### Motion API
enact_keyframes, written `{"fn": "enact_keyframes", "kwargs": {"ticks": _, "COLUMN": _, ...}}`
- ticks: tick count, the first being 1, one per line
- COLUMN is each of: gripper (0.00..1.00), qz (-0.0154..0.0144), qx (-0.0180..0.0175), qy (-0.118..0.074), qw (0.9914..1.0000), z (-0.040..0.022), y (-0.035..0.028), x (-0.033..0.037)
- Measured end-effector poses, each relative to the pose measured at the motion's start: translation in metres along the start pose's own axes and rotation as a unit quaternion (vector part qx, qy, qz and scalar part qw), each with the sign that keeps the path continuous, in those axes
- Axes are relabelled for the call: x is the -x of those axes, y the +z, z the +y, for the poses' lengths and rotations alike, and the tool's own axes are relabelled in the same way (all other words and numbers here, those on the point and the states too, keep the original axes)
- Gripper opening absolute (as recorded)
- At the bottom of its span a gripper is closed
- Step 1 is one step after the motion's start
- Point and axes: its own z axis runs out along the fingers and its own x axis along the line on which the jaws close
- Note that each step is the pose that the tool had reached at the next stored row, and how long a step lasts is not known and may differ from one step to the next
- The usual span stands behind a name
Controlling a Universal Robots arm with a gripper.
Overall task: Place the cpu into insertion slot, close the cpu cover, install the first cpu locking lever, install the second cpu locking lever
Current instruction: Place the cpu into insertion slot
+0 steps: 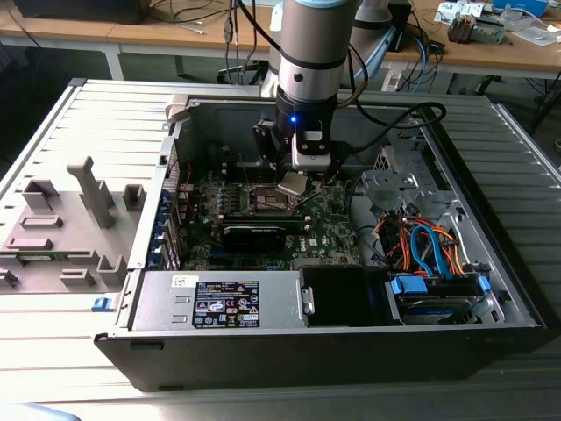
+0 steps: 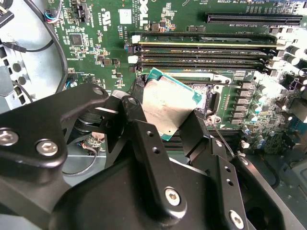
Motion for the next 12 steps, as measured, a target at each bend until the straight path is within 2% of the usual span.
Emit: {"fn": "enact_keyframes", "kwargs": {"ticks": 12, "gripper": 0.55, "qz": -0.0001, "qx": 0.0, "qy": 0.003, "qw": 1.0, "z": 0.0, "y": 0.0, "x": 0.0}}
